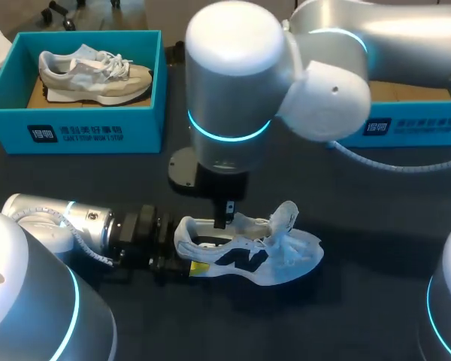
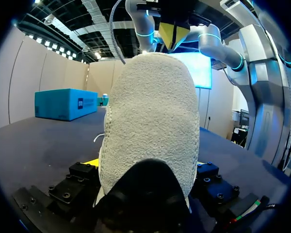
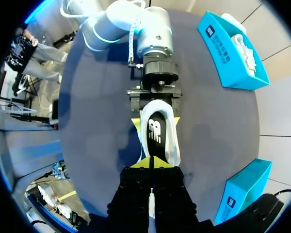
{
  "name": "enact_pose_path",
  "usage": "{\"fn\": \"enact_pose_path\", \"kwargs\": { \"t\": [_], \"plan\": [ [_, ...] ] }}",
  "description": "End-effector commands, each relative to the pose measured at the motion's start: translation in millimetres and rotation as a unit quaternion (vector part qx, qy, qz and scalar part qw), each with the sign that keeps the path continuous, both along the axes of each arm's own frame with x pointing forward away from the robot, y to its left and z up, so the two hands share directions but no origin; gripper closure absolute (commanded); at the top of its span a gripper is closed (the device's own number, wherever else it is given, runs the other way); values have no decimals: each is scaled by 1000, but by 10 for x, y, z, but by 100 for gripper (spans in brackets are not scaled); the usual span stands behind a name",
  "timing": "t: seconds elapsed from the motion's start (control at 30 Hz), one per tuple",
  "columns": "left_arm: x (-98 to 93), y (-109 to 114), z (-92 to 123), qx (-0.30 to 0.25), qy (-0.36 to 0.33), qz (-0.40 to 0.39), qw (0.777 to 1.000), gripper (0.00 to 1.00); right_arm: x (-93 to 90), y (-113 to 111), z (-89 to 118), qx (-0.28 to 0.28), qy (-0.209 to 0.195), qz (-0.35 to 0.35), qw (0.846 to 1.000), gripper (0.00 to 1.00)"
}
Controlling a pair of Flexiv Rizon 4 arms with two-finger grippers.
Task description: Take the shoe out of the shoebox, open the shoe tongue, remove and reinsert the insole, then place the shoe into the shoebox
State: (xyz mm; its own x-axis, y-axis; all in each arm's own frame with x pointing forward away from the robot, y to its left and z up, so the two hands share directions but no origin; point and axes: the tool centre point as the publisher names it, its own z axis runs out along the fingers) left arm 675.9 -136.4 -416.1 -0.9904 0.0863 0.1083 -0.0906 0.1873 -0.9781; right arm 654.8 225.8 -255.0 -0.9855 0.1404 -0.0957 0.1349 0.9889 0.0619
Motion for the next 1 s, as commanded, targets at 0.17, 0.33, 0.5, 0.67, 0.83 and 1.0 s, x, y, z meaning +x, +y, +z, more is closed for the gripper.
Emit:
{"fn": "enact_pose_path", "kwargs": {
  "t": [0.17, 0.33, 0.5, 0.67, 0.83, 1.0],
  "plan": [
    [-2, 8, 7, 0, 0, 1, 1000, 100, 61, 263, -336, -6, 4, 22, 1000, 100],
    [-2, 8, 7, 0, 0, 1, 1000, 100, 77, 306, -499, 0, -9, 35, 999, 100],
    [-2, 8, 7, 0, 0, 1, 1000, 100, 93, 315, -586, -4, -26, 41, 999, 100],
    [-2, 8, 7, 0, 0, 1, 1000, 100, 127, 300, -678, -11, -38, 47, 998, 100],
    [-2, 8, 7, 0, 0, 1, 1000, 100, 178, 265, -779, -9, -41, 48, 998, 100],
    [-2, 8, 7, 0, 0, 1, 1000, 100, 224, 243, -906, -6, -40, 49, 998, 100]
  ]
}}
